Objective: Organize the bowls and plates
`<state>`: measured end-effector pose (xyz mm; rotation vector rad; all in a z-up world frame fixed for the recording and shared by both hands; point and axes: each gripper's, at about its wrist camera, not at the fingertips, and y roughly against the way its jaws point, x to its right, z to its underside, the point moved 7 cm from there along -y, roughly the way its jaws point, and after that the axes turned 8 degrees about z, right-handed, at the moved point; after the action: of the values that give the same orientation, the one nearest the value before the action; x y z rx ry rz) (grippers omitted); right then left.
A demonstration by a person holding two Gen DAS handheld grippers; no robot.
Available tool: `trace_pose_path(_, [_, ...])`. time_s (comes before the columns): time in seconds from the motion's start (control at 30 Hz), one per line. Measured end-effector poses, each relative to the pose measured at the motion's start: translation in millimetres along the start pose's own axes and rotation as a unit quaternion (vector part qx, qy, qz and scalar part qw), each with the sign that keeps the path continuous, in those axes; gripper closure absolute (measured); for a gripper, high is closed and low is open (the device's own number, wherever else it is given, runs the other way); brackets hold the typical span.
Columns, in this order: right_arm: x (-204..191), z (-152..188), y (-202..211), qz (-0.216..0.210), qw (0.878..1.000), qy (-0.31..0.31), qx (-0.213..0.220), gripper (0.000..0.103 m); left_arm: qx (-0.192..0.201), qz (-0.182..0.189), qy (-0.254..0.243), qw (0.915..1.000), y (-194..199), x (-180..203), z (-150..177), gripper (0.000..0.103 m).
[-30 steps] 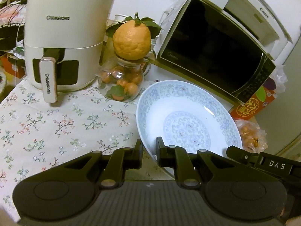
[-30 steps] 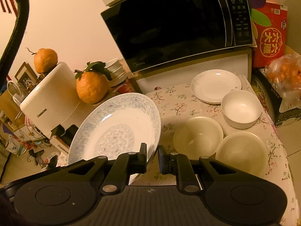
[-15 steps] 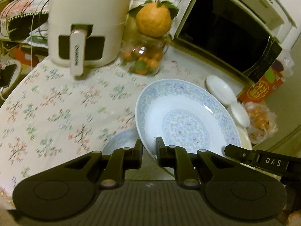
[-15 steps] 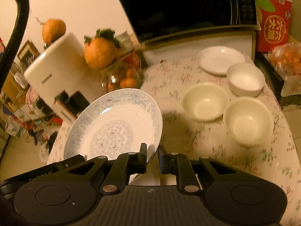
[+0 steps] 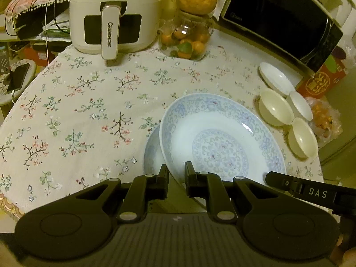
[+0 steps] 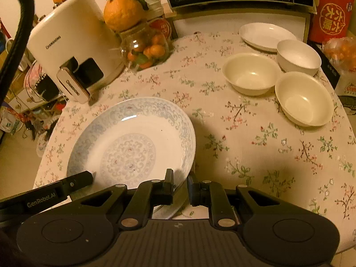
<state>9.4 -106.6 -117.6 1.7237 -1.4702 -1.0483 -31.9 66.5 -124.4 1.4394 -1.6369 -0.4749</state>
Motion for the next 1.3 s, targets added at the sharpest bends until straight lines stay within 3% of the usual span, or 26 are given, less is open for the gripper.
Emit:
trace_pose_path(0.7, [-8.9, 20.8, -20.2, 0.021, 0.999, 0.023, -0.035, 0.089, -0.022, -0.039, -0.011, 0.9989, -9.5, -8.1, 16.3, 0.09])
trace_pose_path(1.3, [-14.1, 20.9, -28.3, 0.026, 0.998, 0.029, -0.04, 0.088, -0.005, -0.072, -0.052, 0.996, -12.2, -2.9, 15.7, 0.089])
